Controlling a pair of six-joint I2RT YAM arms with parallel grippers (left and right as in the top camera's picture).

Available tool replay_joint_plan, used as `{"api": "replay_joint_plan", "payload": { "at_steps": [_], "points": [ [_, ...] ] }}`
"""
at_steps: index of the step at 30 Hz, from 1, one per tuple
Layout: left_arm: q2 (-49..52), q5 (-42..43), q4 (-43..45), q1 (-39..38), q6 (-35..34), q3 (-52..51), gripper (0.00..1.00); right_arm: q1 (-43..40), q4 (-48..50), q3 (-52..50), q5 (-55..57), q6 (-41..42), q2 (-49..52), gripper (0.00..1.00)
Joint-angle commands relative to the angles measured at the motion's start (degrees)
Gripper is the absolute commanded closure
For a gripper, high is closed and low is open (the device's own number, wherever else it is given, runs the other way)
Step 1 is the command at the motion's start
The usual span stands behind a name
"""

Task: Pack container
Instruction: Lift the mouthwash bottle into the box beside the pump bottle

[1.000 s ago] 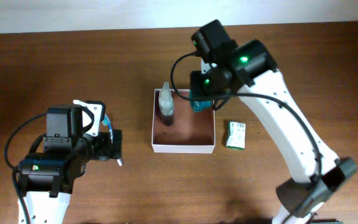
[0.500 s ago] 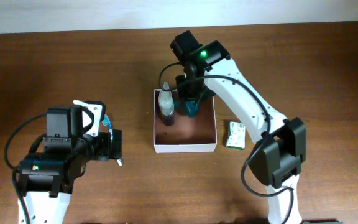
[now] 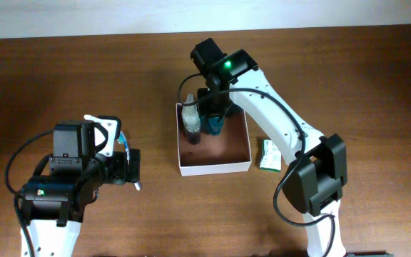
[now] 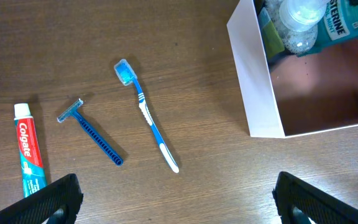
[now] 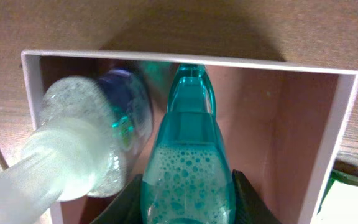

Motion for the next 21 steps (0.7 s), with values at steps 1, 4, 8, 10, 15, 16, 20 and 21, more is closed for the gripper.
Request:
{"api": "replay_joint_plan", "payload": {
  "at_steps": [1, 4, 8, 10, 15, 16, 20, 21],
  "points": [
    [-0.17, 0.66, -0.13, 0.31, -0.35, 1.36, 0.01, 1.36, 0.42, 2.01, 0.28, 0.42, 0.07, 0.66],
    [-0.17, 0.66, -0.48, 0.31, -0.35, 1.36, 0.01, 1.33, 0.39, 2.01, 0.28, 0.39, 0.07, 0.54],
    [-0.17, 0.63, -0.83, 0.31, -0.35, 1.36, 0.01, 1.22, 0.39, 2.01, 0.28, 0.39, 0.07, 0.44],
    [-0.17, 0.63, -0.87, 0.31, -0.35, 1.36, 0.01, 1.22, 0.37, 2.01, 0.28, 0.39, 0.07, 0.43],
    [-0.17, 0.63, -0.87, 0.31, -0.35, 1.36, 0.01, 1.22, 0.33, 2.01, 0.28, -0.90, 0.07, 0.43],
    [-0.17, 0.63, -0.87, 0.31, -0.33, 1.36, 0.01, 1.22, -0.04, 2.01, 0.28, -0.90, 0.07, 0.43],
    [-0.17, 0.63, -0.87, 0.31, -0.35, 1.36, 0.01, 1.22, -2.75, 2.03, 0.72, -0.90, -0.11, 0.43],
    [-0.17, 0.63, -0.87, 0.31, -0.33, 1.36, 0.01, 1.22, -3.13, 2.03, 1.11, -1.16, -0.31, 0.43]
  ]
}}
